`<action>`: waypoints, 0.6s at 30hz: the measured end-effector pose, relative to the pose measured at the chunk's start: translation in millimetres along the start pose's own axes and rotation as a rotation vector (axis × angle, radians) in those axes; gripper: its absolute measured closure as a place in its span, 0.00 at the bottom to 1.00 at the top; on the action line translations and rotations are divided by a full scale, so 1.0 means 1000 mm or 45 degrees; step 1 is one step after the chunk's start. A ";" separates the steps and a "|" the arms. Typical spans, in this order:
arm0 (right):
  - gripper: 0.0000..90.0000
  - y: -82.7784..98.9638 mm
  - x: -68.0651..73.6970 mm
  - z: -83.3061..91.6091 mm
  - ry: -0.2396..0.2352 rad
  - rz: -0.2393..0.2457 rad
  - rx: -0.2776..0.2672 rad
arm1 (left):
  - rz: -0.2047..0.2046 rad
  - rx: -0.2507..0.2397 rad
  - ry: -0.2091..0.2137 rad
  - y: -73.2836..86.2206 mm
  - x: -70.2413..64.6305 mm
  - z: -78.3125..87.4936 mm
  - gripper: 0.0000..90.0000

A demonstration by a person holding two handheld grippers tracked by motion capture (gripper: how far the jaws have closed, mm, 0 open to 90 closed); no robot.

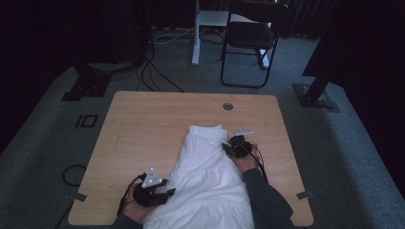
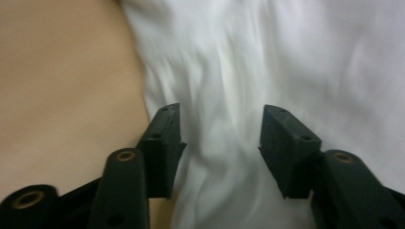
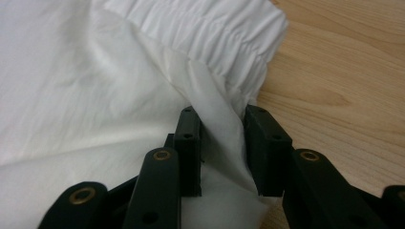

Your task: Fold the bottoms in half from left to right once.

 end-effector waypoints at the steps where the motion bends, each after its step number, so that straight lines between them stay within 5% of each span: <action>1: 0.75 0.000 0.000 0.000 0.000 0.001 0.003 | 0.001 -0.029 -0.030 -0.011 0.008 0.003 0.51; 5: 0.75 -0.001 0.000 -0.001 0.001 -0.004 0.007 | -0.041 -0.093 -0.079 -0.058 0.031 -0.005 0.43; 9: 0.75 -0.002 0.001 -0.002 0.007 -0.006 0.011 | 0.005 -0.077 -0.084 -0.094 0.054 -0.043 0.39; 13: 0.75 -0.002 0.001 -0.002 -0.004 -0.005 0.013 | 0.077 0.027 -0.113 -0.102 0.073 -0.094 0.36; 18: 0.75 -0.002 0.000 -0.002 -0.007 -0.006 0.010 | 0.072 0.110 -0.176 -0.095 0.082 -0.131 0.32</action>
Point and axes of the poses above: each handheld gripper's, and its own axes: z roughly backward along the jaws, y roughly out of its underside, x roughly to its left, the point moved 10 cm from there along -z, roughly forward along the jaws, and after that the axes turned 9 degrees about -z, right-handed, at the moved point
